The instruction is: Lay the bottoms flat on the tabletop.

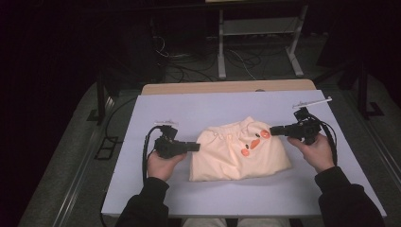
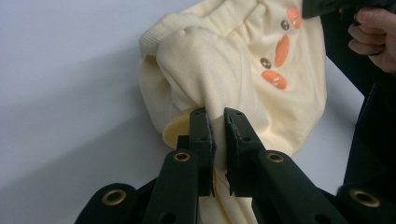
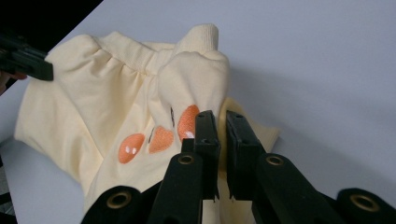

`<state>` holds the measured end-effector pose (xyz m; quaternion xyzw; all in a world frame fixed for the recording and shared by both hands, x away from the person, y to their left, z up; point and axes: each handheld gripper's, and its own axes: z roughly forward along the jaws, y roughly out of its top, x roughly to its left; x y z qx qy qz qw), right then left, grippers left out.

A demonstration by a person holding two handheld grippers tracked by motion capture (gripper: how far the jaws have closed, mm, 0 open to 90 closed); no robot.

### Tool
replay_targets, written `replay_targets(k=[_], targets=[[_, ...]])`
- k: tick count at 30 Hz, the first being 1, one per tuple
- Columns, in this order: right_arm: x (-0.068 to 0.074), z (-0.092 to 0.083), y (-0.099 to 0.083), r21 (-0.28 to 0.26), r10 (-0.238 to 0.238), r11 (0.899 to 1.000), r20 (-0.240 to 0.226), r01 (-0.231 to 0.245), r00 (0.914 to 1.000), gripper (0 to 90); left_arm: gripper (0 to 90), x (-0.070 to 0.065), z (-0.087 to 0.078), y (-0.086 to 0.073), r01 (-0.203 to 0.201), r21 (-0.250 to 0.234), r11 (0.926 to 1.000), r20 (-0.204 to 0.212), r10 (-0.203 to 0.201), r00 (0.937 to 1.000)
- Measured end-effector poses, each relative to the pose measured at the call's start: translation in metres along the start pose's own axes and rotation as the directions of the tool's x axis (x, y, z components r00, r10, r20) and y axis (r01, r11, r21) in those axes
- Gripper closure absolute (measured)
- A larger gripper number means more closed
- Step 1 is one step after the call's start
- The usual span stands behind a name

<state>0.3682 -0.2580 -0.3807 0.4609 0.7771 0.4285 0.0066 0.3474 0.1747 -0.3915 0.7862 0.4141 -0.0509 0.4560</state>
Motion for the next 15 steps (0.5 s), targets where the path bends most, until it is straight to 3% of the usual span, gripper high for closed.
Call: replay_targets(k=[5, 15], targets=[[0.003, 0.006, 0.008, 0.012, -0.009, 1.000, 0.016, 0.009, 0.9998, 83.3, 84.1, 0.001, -0.010, 0.012, -0.016, -0.001, 0.9999, -0.013, 0.016, 0.9998], [0.017, -0.002, 0.036, -0.016, -0.054, 0.998, 0.037, 0.055, 0.9978, 83.3, 84.9, -0.003, -0.020, 0.039, -0.078, 0.001, 0.9970, -0.045, 0.078, 0.9959]])
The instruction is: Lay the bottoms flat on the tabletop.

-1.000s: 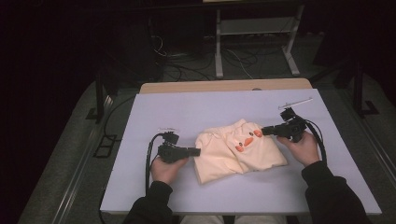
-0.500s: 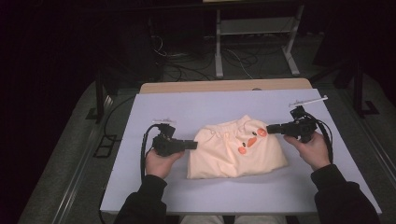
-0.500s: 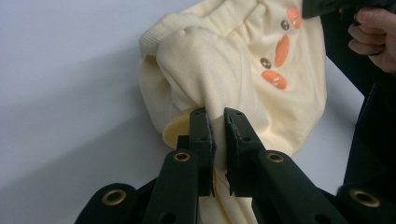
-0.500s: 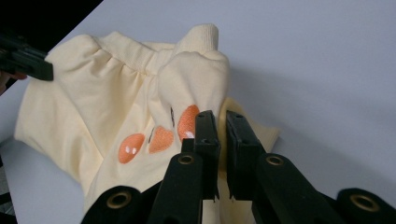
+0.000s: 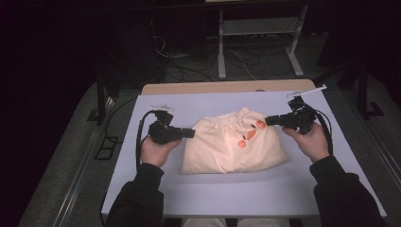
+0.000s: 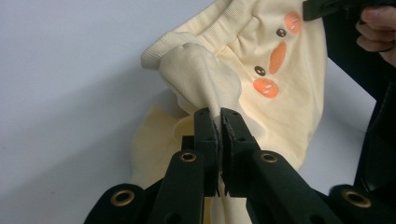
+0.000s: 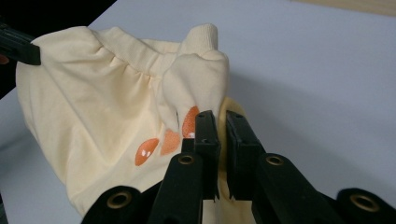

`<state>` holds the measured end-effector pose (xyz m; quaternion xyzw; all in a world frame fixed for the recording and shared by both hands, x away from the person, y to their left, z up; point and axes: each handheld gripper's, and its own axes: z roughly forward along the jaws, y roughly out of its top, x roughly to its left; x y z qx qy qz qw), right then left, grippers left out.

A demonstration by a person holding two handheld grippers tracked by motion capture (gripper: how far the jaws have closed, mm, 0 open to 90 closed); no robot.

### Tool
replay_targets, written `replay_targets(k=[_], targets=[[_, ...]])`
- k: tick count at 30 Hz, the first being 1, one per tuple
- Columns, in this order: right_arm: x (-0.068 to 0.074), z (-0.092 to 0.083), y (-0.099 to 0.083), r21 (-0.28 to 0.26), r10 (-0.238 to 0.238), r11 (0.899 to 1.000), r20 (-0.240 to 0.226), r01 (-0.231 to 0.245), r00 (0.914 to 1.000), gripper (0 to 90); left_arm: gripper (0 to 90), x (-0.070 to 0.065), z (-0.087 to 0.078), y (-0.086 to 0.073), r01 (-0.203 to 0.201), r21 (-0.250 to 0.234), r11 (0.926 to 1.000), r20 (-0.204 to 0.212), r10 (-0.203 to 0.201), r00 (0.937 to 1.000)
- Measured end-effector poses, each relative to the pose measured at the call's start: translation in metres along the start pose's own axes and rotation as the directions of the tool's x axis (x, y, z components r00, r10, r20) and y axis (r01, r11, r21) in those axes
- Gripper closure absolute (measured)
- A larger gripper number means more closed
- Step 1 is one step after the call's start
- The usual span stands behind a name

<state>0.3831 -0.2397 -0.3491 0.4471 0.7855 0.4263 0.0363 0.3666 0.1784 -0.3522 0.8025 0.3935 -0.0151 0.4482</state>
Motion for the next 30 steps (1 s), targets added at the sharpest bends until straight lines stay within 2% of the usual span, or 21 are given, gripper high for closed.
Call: replay_targets(k=[7, 14, 18, 22, 26, 30], targets=[[0.002, -0.005, 0.015, -0.015, -0.010, 1.000, 0.015, 0.010, 0.9998, 83.3, 84.9, 0.004, -0.004, 0.023, -0.012, -0.008, 0.9999, -0.030, 0.012, 0.9995], [-0.007, -0.004, 0.028, -0.049, 0.008, 0.999, 0.024, -0.007, 0.9997, 83.3, 84.9, 0.011, -0.007, 0.044, -0.035, -0.018, 0.9992, -0.064, 0.034, 0.9974], [-0.013, 0.001, 0.031, -0.054, 0.029, 0.998, 0.037, -0.027, 0.9989, 83.3, 84.9, 0.016, -0.004, 0.049, -0.027, -0.024, 0.9993, -0.071, 0.026, 0.9971], [-0.020, 0.007, 0.034, -0.069, 0.050, 0.997, 0.061, -0.045, 0.9969, 83.3, 84.9, 0.022, -0.001, 0.050, -0.020, -0.055, 0.9983, -0.075, 0.016, 0.9970], [-0.028, 0.013, 0.035, -0.087, 0.074, 0.994, 0.062, -0.068, 0.9954, 83.3, 84.8, 0.028, 0.002, 0.051, -0.012, -0.047, 0.9988, -0.088, 0.008, 0.9961], [-0.033, 0.017, 0.035, -0.097, 0.082, 0.992, 0.060, -0.075, 0.9949, 83.3, 84.8, 0.034, 0.004, 0.052, -0.004, -0.061, 0.9981, -0.087, -0.001, 0.9962]])
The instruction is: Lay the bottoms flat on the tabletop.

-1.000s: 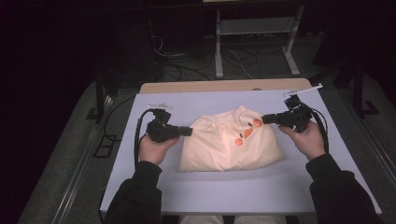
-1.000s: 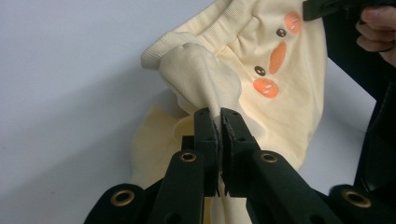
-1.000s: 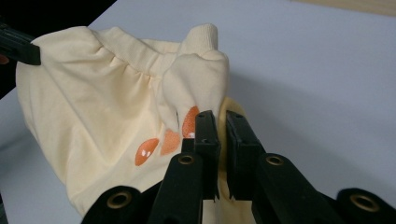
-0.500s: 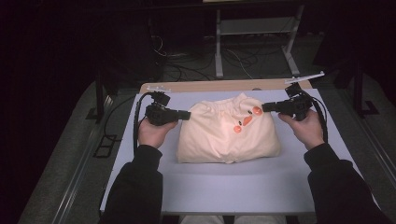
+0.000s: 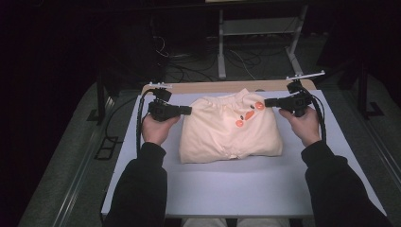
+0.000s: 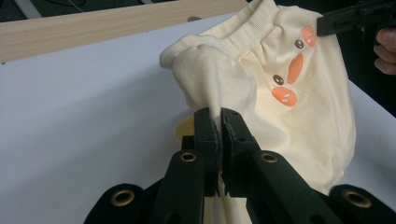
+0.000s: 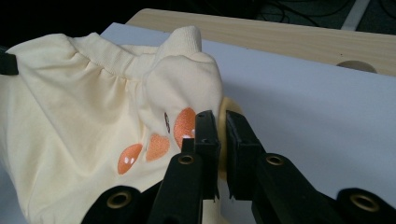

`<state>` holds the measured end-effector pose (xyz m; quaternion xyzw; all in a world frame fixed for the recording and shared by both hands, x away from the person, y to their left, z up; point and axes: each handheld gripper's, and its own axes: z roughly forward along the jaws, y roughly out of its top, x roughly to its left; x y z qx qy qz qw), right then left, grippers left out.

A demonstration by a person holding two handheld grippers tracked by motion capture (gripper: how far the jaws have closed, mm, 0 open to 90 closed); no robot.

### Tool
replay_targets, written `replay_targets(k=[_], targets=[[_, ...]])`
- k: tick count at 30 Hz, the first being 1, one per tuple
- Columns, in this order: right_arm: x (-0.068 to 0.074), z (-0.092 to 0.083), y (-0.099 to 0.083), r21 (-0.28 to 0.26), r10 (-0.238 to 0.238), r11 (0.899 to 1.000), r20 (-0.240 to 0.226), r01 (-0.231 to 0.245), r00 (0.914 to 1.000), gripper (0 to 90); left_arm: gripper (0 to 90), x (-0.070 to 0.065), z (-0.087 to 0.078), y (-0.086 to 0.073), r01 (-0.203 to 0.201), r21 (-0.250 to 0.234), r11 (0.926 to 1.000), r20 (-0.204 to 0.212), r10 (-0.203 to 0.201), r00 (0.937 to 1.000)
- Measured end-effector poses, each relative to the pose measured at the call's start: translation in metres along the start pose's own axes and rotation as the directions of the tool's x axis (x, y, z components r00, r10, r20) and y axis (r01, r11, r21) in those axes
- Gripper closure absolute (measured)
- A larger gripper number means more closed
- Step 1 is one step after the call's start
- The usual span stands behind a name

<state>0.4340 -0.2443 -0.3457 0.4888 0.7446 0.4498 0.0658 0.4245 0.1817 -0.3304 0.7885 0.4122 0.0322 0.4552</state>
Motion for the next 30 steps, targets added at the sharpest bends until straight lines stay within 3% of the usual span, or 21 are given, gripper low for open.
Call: replay_targets(k=[9, 21, 24, 30], targets=[[-0.011, 0.011, 0.000, -0.006, 0.051, 0.999, -0.010, -0.051, 0.9986, 83.3, 84.8, 0.009, 0.010, 0.001, 0.008, -0.002, 1.0000, -0.010, -0.008, 0.9999], [-0.016, 0.031, -0.004, 0.026, 0.041, 0.999, 0.034, -0.042, 0.9986, 83.3, 84.8, 0.024, 0.034, -0.001, 0.026, 0.018, 0.9995, -0.030, -0.026, 0.9992], [-0.026, 0.039, -0.004, 0.029, 0.078, 0.996, 0.030, -0.079, 0.9965, 83.3, 84.8, 0.034, 0.043, 0.002, 0.030, 0.030, 0.9991, -0.032, -0.029, 0.9991], [-0.045, 0.057, -0.011, 0.048, 0.160, 0.985, 0.073, -0.163, 0.9845, 83.3, 84.8, 0.055, 0.066, 0.002, 0.074, 0.064, 0.9952, -0.046, -0.071, 0.9964]])
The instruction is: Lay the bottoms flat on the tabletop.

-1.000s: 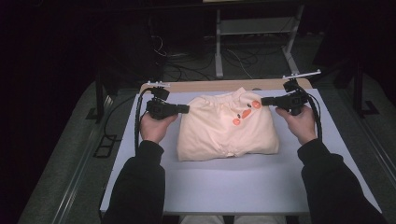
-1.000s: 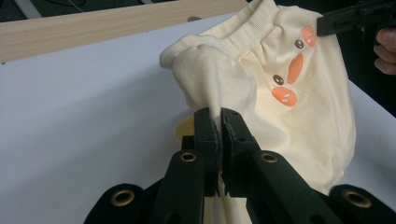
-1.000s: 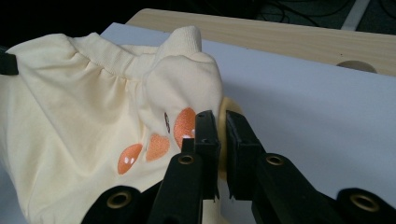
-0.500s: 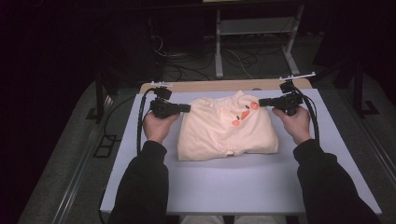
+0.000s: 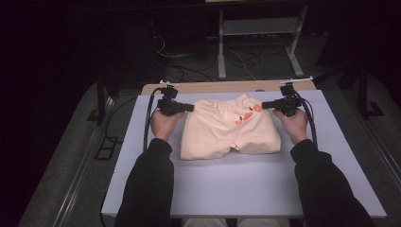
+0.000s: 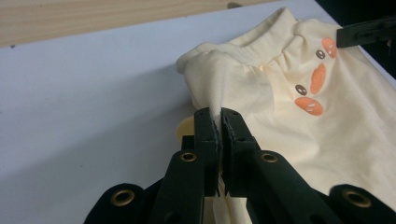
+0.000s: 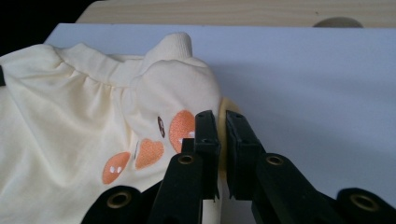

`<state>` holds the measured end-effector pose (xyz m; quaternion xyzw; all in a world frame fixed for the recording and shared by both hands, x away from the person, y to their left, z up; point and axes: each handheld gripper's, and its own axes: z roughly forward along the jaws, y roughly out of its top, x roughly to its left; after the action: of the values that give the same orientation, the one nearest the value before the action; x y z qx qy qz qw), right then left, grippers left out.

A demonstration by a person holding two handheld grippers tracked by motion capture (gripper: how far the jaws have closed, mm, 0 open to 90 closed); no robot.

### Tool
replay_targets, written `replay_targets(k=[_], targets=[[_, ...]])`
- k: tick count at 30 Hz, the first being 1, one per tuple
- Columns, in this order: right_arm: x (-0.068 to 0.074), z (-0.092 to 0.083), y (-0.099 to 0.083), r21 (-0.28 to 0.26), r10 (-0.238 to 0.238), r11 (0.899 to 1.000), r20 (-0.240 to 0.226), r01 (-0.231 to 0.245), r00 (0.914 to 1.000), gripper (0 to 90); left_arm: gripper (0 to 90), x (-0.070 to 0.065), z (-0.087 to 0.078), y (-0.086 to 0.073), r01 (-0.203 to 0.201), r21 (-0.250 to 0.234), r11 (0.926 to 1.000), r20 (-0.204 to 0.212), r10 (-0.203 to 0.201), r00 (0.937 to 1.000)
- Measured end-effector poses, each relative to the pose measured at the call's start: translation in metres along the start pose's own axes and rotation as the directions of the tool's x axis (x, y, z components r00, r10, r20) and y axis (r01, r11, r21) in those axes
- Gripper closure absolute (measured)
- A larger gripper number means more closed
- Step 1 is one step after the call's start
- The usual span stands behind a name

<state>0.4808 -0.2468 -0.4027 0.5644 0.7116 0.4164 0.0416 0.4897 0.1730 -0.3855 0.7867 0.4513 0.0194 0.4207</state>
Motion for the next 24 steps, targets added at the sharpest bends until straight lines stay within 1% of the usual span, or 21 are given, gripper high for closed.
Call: replay_targets(k=[1, 2, 3, 5, 6, 7, 8, 9, 10, 11, 13, 16, 18, 19, 22, 24], targets=[[-0.003, 0.003, 0.000, 0.001, 0.007, 1.000, 0.008, -0.007, 0.9999, 83.3, 84.8, 0.002, 0.004, 0.001, 0.004, 0.018, 0.9998, 0.000, -0.004, 1.0000], [-0.005, 0.006, 0.000, 0.008, 0.017, 1.000, 0.016, -0.017, 0.9997, 83.3, 84.8, 0.003, 0.008, 0.003, -0.001, 0.034, 0.9994, -0.004, 0.001, 1.0000], [-0.007, 0.009, 0.001, 0.018, 0.029, 0.999, 0.025, -0.030, 0.9993, 83.3, 84.8, 0.003, 0.009, 0.006, -0.003, 0.041, 0.9992, -0.007, 0.003, 1.0000], [-0.008, 0.012, 0.006, 0.022, 0.037, 0.999, 0.046, -0.038, 0.9983, 83.3, 84.8, 0.004, 0.009, 0.013, 0.005, 0.025, 0.9997, -0.001, -0.005, 1.0000], [-0.008, 0.013, 0.009, 0.018, 0.039, 0.999, 0.060, -0.040, 0.9974, 83.3, 84.8, 0.004, 0.009, 0.017, 0.013, 0.011, 0.9999, -0.002, -0.013, 0.9999], [-0.008, 0.012, 0.013, 0.018, 0.042, 0.999, 0.076, -0.044, 0.9962, 83.3, 84.8, 0.004, 0.008, 0.022, 0.015, 0.007, 0.9999, -0.005, -0.015, 0.9999], [-0.007, 0.012, 0.018, 0.016, 0.036, 0.999, 0.087, -0.038, 0.9956, 83.3, 84.8, 0.004, 0.007, 0.027, 0.012, 0.007, 0.9999, -0.013, -0.012, 0.9998], [-0.004, 0.009, 0.028, 0.005, 0.020, 1.000, 0.097, -0.021, 0.9950, 83.3, 84.8, 0.004, 0.007, 0.031, 0.012, 0.004, 0.9999, -0.017, -0.012, 0.9998], [-0.004, 0.009, 0.028, 0.005, 0.020, 1.000, 0.097, -0.021, 0.9950, 83.3, 84.8, 0.004, 0.007, 0.035, 0.012, 0.004, 0.9999, -0.024, -0.012, 0.9996], [-0.001, 0.007, 0.035, 0.001, 0.006, 1.000, 0.105, -0.007, 0.9944, 83.3, 84.8, 0.004, 0.007, 0.038, 0.012, 0.003, 0.9999, -0.033, -0.012, 0.9994], [0.000, 0.007, 0.038, 0.005, -0.001, 1.000, 0.110, 0.001, 0.9939, 83.3, 84.8, 0.005, 0.007, 0.041, 0.016, -0.008, 0.9998, -0.043, -0.016, 0.9990], [0.002, 0.009, 0.043, -0.002, -0.017, 1.000, 0.120, 0.017, 0.9926, 83.3, 84.8, 0.007, 0.010, 0.042, 0.026, -0.018, 0.9995, -0.053, -0.027, 0.9982], [0.002, 0.013, 0.043, -0.002, -0.018, 1.000, 0.123, 0.018, 0.9923, 83.2, 84.8, 0.009, 0.014, 0.041, 0.024, -0.006, 0.9997, -0.064, -0.024, 0.9976], [0.001, 0.015, 0.042, 0.004, -0.025, 1.000, 0.127, 0.025, 0.9916, 83.3, 84.8, 0.011, 0.016, 0.039, 0.024, 0.001, 0.9997, -0.069, -0.023, 0.9973], [-0.001, 0.020, 0.041, 0.015, -0.017, 1.000, 0.132, 0.016, 0.9910, 83.3, 84.6, 0.014, 0.023, 0.035, 0.027, 0.018, 0.9995, -0.084, -0.025, 0.9961], [-0.002, 0.023, 0.039, 0.027, -0.021, 0.999, 0.139, 0.017, 0.9901, 83.3, 84.6, 0.014, 0.029, 0.032, 0.029, 0.022, 0.9993, -0.090, -0.027, 0.9956]])
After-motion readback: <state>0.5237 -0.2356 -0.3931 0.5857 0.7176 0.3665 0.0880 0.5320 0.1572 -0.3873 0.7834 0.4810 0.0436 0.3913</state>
